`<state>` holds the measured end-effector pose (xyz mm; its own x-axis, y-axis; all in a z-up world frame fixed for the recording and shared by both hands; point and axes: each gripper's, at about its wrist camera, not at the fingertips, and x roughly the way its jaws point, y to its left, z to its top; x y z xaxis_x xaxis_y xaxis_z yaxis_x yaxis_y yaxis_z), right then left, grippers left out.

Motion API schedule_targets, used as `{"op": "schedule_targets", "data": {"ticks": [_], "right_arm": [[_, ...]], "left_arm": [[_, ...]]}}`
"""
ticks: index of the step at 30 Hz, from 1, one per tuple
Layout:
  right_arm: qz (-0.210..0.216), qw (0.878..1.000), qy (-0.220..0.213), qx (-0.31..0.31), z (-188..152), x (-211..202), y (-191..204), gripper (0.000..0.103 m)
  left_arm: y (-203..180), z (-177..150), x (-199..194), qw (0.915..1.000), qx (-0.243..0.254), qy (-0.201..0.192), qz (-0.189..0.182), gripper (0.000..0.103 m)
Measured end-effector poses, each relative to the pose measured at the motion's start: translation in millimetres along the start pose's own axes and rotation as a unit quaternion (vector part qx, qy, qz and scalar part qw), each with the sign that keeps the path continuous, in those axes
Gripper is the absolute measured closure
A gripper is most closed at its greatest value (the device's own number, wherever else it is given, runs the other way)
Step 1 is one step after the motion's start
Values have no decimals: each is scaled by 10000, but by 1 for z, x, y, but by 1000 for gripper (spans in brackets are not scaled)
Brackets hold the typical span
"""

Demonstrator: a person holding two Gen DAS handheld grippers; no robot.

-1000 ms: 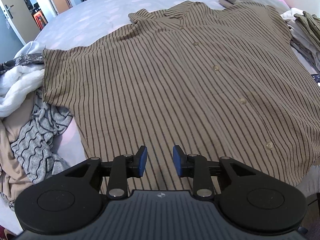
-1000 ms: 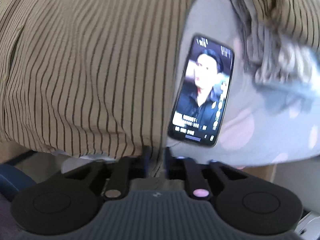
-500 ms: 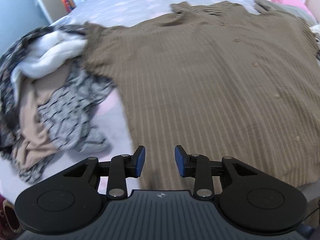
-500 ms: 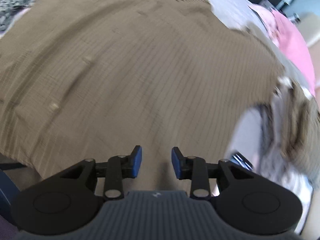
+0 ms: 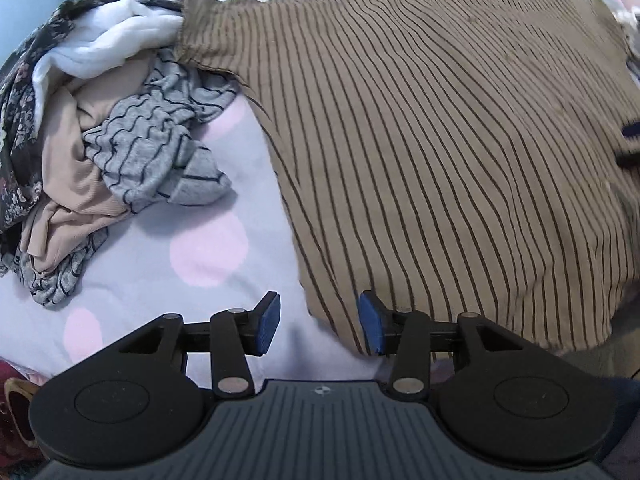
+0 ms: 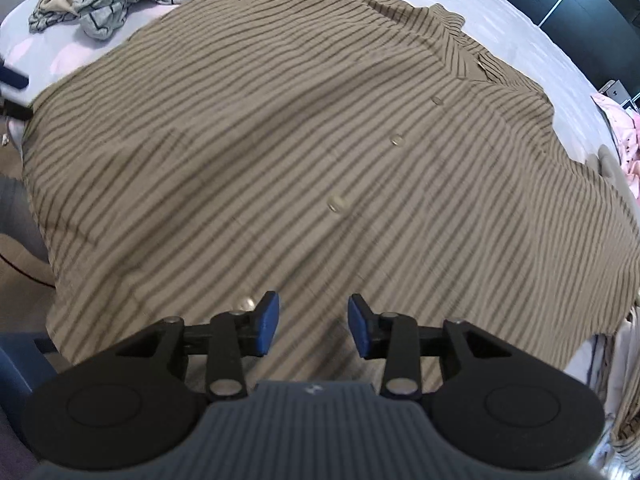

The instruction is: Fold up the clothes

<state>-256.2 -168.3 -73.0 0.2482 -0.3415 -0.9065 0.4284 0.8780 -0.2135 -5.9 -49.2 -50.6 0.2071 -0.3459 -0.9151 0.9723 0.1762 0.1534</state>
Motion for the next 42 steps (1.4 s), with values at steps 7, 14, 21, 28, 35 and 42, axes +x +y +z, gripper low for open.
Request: {"op": "schedule_targets", "data": {"ticks": [7, 14, 21, 28, 35, 42], "right_arm": [[-44, 9995, 86, -298, 4, 12, 10, 62], [-104, 9995, 303, -18, -5, 18, -4, 62], [-86, 9989, 453, 51, -11, 24, -7, 62], [104, 9958, 893, 176, -22, 38, -11, 61], [557, 9899, 1156, 603, -45, 39, -25, 61], [765, 9844, 1440, 666, -67, 31, -24, 59]], "left_arm": [[-4, -2, 31, 9990, 269, 281, 203, 61], [1, 2, 12, 9977, 80, 282, -608, 102], [60, 19, -48, 9842, -1021, 221, -1427, 102], [70, 5, 16, 9781, -1258, 1166, -1178, 103], [39, -9, 59, 9792, -155, 2012, 189, 103], [43, 3, 19, 9898, -539, 1318, 52, 97]]}}
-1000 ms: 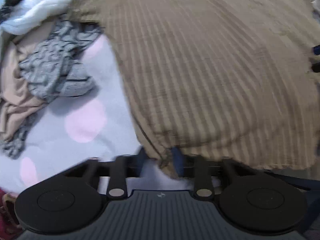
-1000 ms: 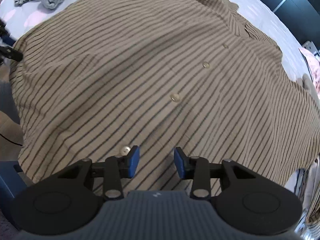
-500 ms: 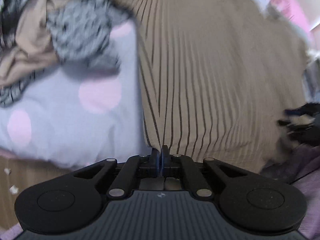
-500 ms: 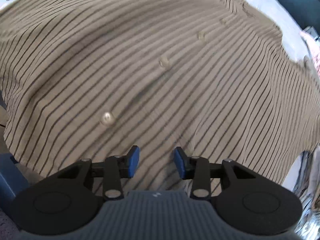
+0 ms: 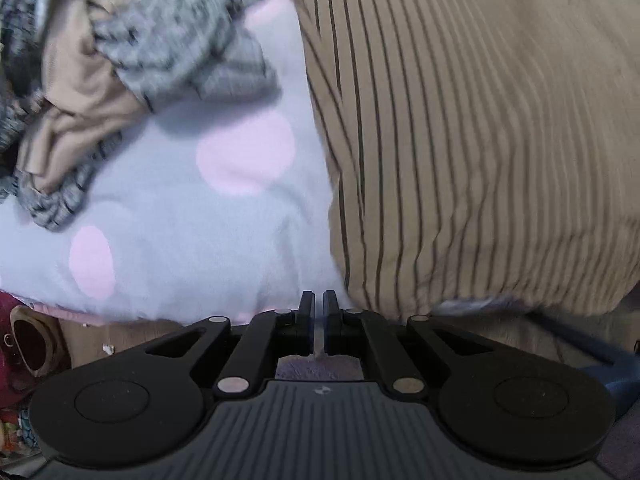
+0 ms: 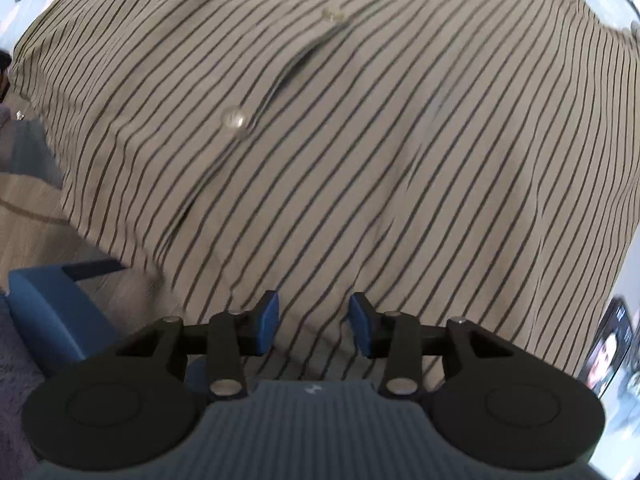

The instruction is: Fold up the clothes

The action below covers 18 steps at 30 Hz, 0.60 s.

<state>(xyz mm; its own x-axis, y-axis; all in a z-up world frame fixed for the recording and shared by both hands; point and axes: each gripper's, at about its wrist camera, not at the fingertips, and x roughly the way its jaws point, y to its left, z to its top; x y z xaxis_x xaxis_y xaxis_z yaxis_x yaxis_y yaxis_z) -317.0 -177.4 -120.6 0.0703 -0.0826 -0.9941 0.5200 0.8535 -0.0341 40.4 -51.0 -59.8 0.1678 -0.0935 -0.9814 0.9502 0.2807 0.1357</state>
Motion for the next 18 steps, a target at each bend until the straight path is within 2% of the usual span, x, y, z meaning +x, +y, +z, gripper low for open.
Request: {"op": "schedule_targets", "data": {"ticks": [4, 9, 12, 15, 18], "right_arm": [[101, 9995, -188, 213, -7, -9, -8, 61], [112, 9916, -1057, 732, -12, -36, -26, 61], [-111, 9838, -1418, 1090, -12, -44, -35, 58], [-339, 9774, -1561, 1386, -6, -43, -50, 58], [-339, 9710, -1670, 1677, -6, -43, -49, 58]], "left_arm": [[-1, 8, -28, 9981, -131, -580, -178, 91], [-15, 16, -50, 9905, -175, -1346, -230, 90], [-20, 26, -52, 9872, -229, -1571, -163, 90], [-24, 36, -46, 9851, -252, -1690, -176, 90], [-34, 46, -37, 9850, -152, -1713, -131, 90]]}}
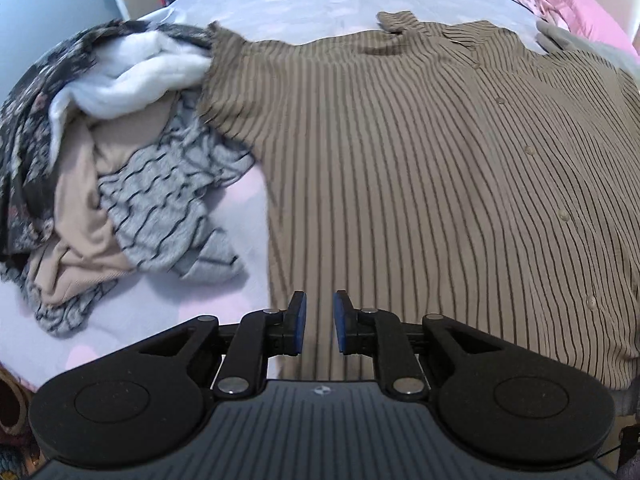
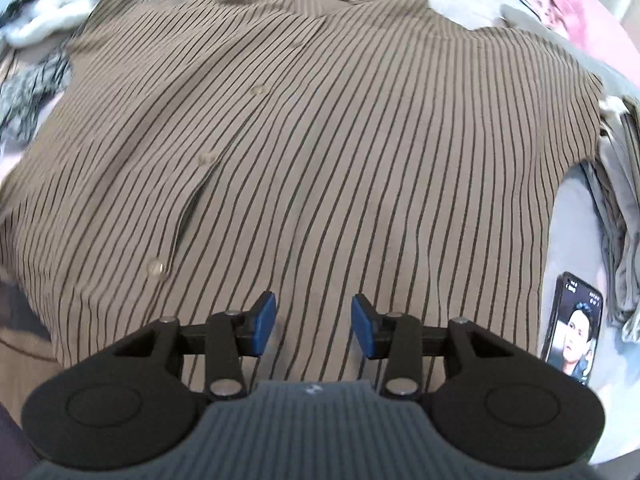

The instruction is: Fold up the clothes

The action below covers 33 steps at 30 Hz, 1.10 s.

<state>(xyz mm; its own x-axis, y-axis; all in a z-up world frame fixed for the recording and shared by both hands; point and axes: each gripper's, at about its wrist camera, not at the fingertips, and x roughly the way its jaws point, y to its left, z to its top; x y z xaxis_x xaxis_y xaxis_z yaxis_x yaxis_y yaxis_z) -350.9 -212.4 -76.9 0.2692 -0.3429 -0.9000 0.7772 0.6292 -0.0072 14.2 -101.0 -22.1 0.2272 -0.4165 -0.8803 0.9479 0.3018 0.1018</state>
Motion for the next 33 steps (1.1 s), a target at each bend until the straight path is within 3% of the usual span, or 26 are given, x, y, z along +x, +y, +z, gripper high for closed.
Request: {"op": "schedule_targets", "data": {"ticks": [8, 14, 33], "right_arm": [[-629, 9978, -21, -230, 3, 11, -1, 56], [-648, 9979, 66, -65, 2, 17, -9, 56], [-884, 9921, -96, -881, 31, 41, 10, 54]], "left_arm": [[-31, 14, 13, 9997, 139, 213, 55, 90], [-37, 22, 25, 9990, 184, 339, 241, 90], [-67, 41, 65, 9941, 808, 590, 425, 89]]}}
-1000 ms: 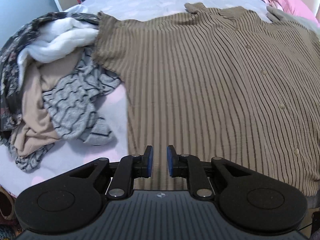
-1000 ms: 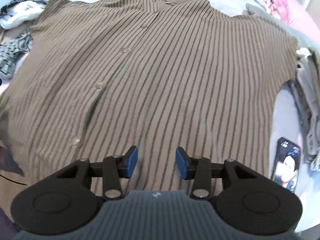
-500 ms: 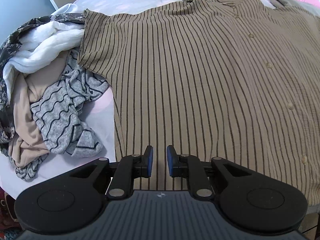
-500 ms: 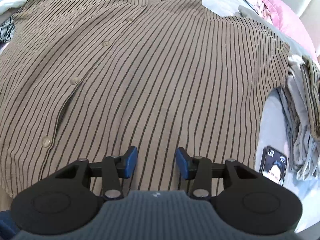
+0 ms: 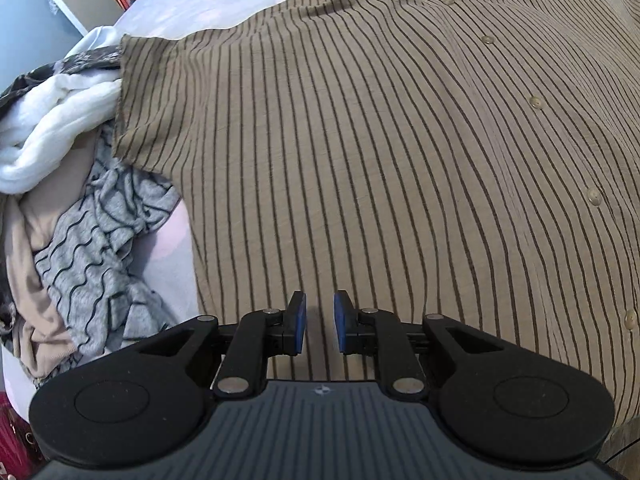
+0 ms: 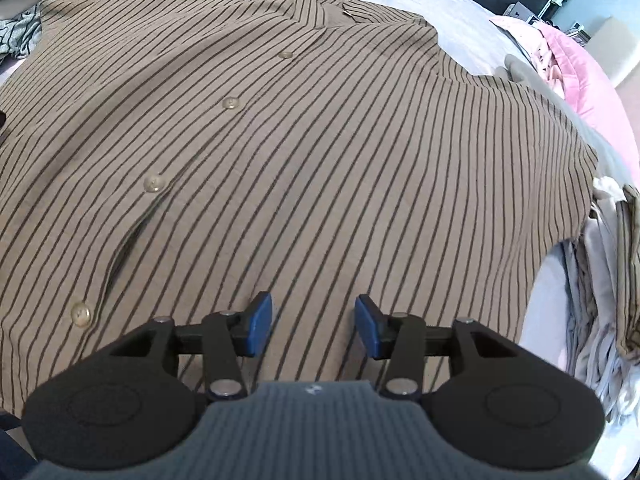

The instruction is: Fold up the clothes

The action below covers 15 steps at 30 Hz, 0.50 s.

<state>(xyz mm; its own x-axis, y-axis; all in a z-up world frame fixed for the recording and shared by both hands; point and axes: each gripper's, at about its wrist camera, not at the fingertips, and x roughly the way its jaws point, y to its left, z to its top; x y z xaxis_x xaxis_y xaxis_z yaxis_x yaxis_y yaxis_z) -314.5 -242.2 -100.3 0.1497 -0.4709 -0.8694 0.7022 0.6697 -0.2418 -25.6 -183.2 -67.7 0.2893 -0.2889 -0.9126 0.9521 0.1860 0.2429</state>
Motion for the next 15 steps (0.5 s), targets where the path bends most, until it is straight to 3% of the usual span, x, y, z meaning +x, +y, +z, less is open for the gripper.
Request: {"op": "schedule_targets", "data": {"ticks": [6, 10, 15], "right_arm": [[19, 9999, 97, -28, 13, 15, 4, 53], [26, 9997, 249, -49, 15, 25, 6, 51], [87, 9996, 242, 89, 21, 23, -1, 50]], "left_arm": [[-3, 6, 11, 9999, 83, 96, -92, 88], [-5, 5, 24, 9990, 102, 437, -15, 85], [2, 4, 22, 9992, -123, 373, -53, 84]]}}
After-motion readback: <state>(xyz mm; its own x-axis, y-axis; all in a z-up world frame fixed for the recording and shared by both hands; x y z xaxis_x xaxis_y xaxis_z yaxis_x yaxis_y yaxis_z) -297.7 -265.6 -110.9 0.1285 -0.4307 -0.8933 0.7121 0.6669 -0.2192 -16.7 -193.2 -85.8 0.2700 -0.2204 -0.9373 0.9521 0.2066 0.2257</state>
